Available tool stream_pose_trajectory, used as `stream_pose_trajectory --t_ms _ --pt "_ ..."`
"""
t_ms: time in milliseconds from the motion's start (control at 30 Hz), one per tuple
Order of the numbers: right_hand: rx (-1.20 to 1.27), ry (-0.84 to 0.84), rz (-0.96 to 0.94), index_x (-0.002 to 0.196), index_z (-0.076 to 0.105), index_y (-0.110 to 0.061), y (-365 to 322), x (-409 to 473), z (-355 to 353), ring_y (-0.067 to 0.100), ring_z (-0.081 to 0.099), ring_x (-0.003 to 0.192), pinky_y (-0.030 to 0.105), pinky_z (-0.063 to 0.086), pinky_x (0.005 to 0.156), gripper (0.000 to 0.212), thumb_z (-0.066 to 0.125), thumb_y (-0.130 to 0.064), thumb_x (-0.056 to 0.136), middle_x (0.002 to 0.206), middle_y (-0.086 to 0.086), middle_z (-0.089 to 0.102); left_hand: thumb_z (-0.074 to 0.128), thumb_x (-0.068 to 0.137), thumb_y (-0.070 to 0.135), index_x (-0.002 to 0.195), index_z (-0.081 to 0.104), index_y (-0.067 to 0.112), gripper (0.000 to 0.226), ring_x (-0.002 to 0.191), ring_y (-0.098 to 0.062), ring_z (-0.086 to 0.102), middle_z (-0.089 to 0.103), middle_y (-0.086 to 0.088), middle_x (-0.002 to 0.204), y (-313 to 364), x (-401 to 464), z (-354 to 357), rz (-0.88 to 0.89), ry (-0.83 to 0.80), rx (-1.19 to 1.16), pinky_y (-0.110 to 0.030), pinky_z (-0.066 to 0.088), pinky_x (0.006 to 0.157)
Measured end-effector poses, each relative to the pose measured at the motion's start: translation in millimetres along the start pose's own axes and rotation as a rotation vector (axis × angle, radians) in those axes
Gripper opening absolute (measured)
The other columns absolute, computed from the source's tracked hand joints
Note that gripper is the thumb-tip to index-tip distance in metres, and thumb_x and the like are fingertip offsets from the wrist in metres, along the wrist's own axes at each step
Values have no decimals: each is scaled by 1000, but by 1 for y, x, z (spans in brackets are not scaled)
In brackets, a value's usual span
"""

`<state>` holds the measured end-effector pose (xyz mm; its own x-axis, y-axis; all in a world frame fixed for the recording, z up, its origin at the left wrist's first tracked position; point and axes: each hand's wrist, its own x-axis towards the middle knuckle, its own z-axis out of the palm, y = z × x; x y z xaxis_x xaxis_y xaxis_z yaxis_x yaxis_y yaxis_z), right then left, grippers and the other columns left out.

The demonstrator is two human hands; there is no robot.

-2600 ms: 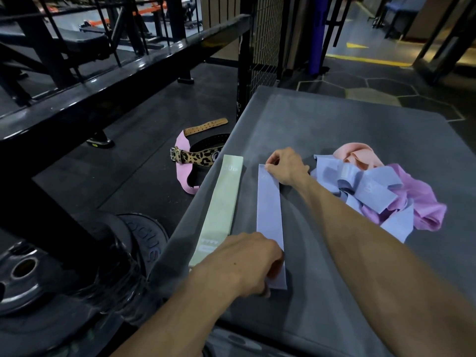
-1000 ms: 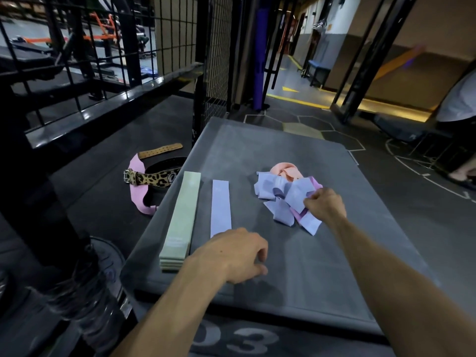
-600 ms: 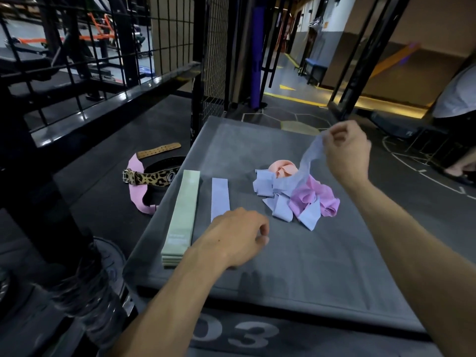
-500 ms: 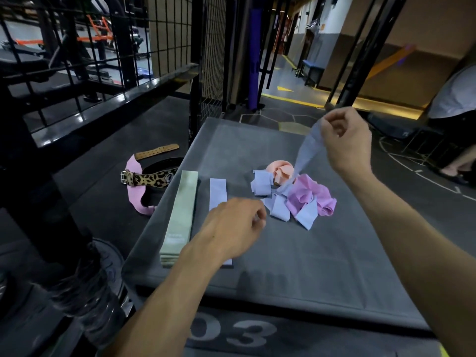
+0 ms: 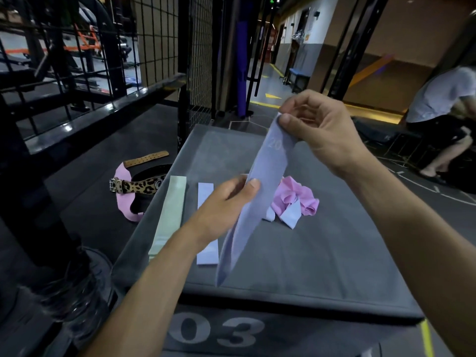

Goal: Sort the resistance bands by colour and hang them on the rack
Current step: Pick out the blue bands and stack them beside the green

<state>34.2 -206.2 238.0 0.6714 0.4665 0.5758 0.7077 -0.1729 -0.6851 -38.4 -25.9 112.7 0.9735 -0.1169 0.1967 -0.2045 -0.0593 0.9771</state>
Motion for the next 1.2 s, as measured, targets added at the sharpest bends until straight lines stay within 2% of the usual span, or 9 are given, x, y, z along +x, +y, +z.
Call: stream_pose_trajectory --t_ms 100,167,400,567,700,800,900,1000,1200 --pt "-61 35 4 100 63 -6 -1 4 3 12 62 84 25 52 75 10 69 -5 93 87 1 65 45 107 37 114 64 12 32 92 -27 73 77 -8 103 5 -10 5 -123 -136 -131 -27 55 75" --pt "-88 84 8 96 63 -12 3 9 6 9 62 83 25 52 76 10 70 -6 92 88 0 66 44 108 33 114 62 9 30 88 -31 74 77 -13 100 5 -15 3 -198 -195 -91 -25 55 68" --pt "-166 227 89 96 64 -12 40 36 17 9 61 78 39 56 75 9 71 -8 92 86 0 67 42 109 25 127 56 15 25 103 -24 72 75 -7 112 -16 -18 -14 -331 -280 100 -44 55 96" --pt "-202 276 160 90 67 -19 81 58 26 14 65 76 42 56 75 6 72 -15 89 82 -3 69 43 109 21 127 53 13 22 96 -41 73 72 -16 116 -22 -19 -30 -407 -272 37 -58 56 91" --pt "-162 287 200 83 65 -28 109 70 34 16 64 73 37 53 69 12 74 -20 85 79 0 69 51 106 23 107 60 8 18 77 -36 74 75 -17 92 -24 -17 -45 -420 -232 128 -42 60 69" --pt "-174 301 240 88 69 -25 129 76 40 6 63 69 25 53 66 9 76 -19 87 78 -4 70 55 104 21 79 48 8 29 68 -39 72 66 -6 68 -31 -11 -56 -421 -99 194 -33 54 54" --pt "-216 323 282 93 74 -13 149 79 49 -4 59 63 18 52 63 7 77 -16 87 78 -4 70 49 106 13 95 54 -6 24 63 -37 70 62 -12 84 -38 -4 -64 -457 4 167 -32 55 49" --pt "-243 340 341 94 75 -8 169 80 59 1 62 67 22 53 65 11 78 -16 87 82 0 71 43 107 10 91 49 1 19 59 -30 70 49 -12 91 -42 -1 -73 -498 36 203 -31 54 48" --pt "-230 271 425 86 72 -19 205 91 82 6 65 75 24 55 70 5 77 -18 87 83 -4 72 43 108 14 89 51 3 23 52 -24 68 66 -14 66 -44 0 -77 -618 10 286 -30 53 46"
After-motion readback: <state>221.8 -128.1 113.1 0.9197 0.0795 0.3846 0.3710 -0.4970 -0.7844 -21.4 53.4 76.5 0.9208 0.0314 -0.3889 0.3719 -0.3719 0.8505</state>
